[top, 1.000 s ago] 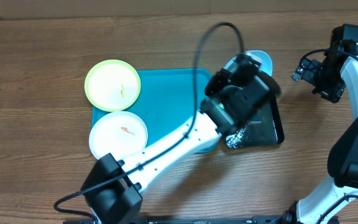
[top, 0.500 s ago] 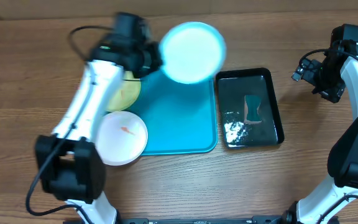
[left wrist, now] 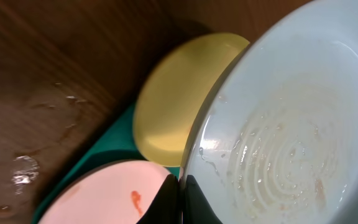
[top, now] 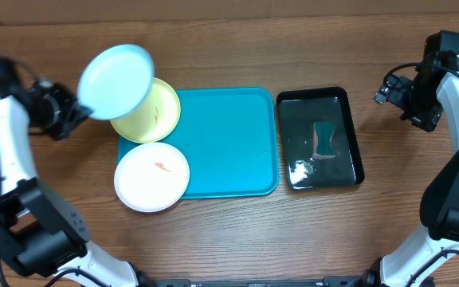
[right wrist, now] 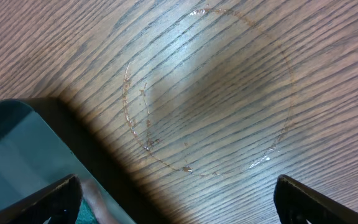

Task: Clean dirty plates on tray and stack at the side
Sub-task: 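Lower the light-blue plate onto the table left of the tray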

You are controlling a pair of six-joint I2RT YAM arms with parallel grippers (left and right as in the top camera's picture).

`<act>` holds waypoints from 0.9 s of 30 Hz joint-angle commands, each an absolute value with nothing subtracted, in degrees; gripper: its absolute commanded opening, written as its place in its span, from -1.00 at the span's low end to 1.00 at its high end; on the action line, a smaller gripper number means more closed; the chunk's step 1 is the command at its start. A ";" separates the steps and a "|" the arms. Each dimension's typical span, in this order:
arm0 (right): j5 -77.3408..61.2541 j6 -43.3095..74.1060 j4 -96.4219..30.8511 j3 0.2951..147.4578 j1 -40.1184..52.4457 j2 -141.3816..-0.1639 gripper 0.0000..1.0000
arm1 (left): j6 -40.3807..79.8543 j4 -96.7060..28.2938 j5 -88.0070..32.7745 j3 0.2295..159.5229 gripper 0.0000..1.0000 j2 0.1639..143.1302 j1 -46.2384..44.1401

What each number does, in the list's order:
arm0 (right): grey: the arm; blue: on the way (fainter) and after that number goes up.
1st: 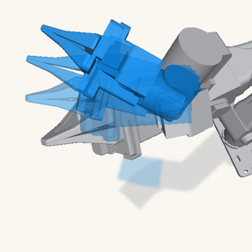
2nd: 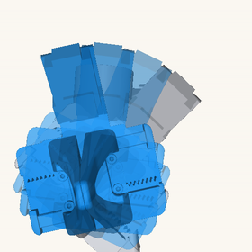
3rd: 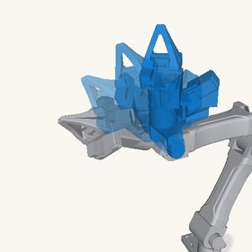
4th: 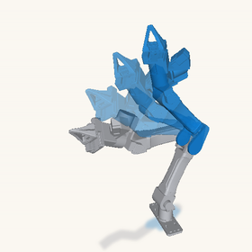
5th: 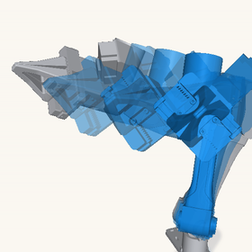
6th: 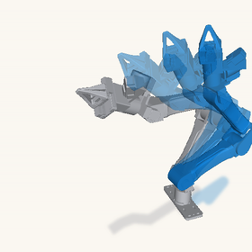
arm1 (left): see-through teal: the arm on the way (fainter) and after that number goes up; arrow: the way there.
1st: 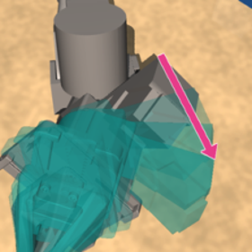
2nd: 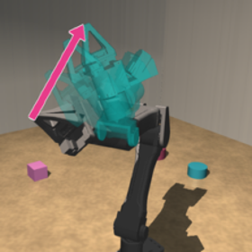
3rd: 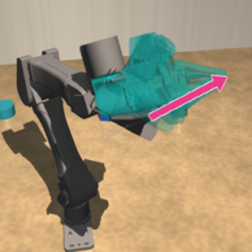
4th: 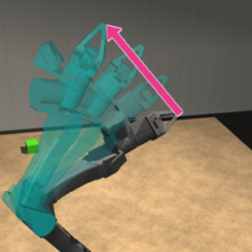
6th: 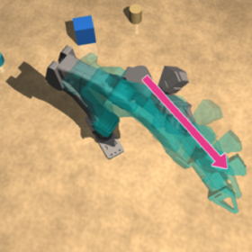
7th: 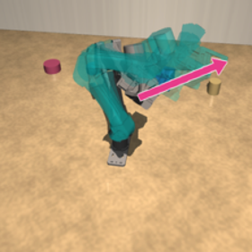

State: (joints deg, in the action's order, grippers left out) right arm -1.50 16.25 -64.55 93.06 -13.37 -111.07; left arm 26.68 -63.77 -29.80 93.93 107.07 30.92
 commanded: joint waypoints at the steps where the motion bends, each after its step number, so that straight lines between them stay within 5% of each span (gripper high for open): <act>1: -1.58 16.53 -64.36 93.82 -13.54 -110.37 1.00 | 23.77 -65.04 -27.38 94.89 -0.92 107.42 35.75; 16: -1.58 16.53 -64.36 93.82 -13.54 -110.37 1.00 | 27.27 -69.08 3.60 94.87 -0.91 107.46 42.46; 27: -1.58 16.53 -64.36 93.82 -13.54 -110.37 1.00 | 27.46 -66.04 4.89 89.45 -0.92 107.48 40.60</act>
State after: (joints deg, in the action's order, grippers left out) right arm -1.50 16.29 -64.53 93.06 -13.37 -111.07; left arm 26.83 -67.20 3.70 92.44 107.07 41.58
